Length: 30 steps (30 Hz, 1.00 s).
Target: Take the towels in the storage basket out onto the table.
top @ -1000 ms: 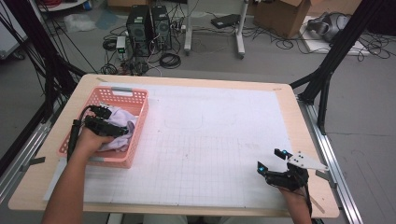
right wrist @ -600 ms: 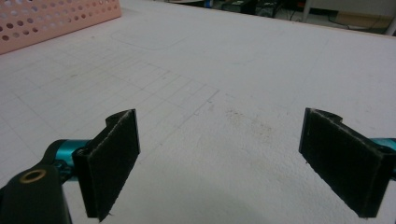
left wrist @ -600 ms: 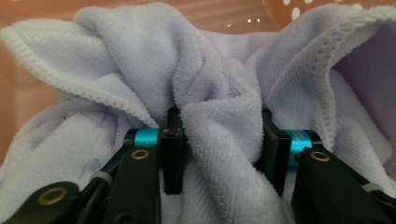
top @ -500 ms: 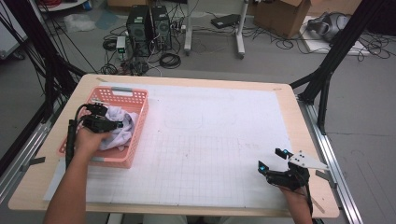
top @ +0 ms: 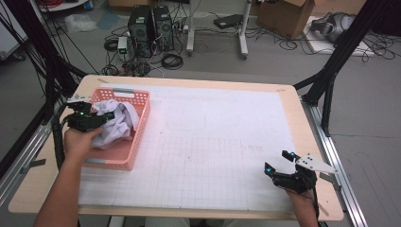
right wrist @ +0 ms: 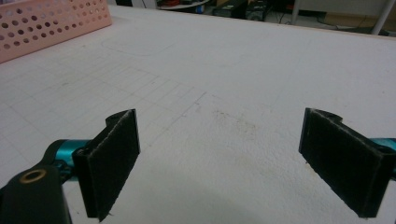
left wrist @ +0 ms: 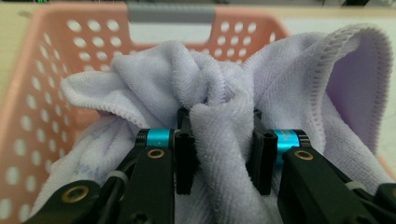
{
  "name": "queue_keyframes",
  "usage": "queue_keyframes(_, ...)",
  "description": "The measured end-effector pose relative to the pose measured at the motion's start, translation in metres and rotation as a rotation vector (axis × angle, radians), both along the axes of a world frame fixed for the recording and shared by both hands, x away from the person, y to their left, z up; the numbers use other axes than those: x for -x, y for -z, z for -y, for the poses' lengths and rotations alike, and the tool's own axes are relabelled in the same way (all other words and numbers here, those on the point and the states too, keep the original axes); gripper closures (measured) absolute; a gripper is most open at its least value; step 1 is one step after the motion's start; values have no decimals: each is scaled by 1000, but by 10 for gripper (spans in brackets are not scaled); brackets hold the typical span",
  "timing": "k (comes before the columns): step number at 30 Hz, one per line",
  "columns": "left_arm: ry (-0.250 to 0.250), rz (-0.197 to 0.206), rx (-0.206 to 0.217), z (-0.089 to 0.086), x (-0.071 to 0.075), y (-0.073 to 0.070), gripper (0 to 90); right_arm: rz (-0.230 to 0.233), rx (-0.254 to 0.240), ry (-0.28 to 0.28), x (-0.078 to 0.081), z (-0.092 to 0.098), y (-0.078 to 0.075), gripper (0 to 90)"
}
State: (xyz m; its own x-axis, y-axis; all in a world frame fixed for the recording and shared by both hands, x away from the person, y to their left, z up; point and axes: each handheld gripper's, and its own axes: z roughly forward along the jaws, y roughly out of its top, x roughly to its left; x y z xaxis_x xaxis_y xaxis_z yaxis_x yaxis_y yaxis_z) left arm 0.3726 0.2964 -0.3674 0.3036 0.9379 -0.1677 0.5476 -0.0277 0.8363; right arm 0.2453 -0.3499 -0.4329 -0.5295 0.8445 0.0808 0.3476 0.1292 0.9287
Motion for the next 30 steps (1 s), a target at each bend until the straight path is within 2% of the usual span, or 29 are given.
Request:
queue_keyframes(3,-1,61,3,-4,7,-7,690,7,1,0,-1,0,0,111)
queue_keyframes(7,0,121,15,-7,14,-13,690,3,-6,-1,-1,-1,0,110)
queue_keyframes(12,7,204,61,-10,22,-20,689,10,6,0,-1,-3,-1,110)
queue_keyframes(18,11,285,110,-11,30,-32,689,12,4,8,0,-2,-1,110)
queue_keyframes(22,23,347,120,-14,35,-44,690,13,7,10,1,-2,-1,110)
queue_keyframes(26,43,411,154,-13,41,-53,689,15,8,10,1,-3,-2,110)
queue_keyframes(30,66,458,183,-11,46,-61,688,16,4,10,1,-3,-2,110)
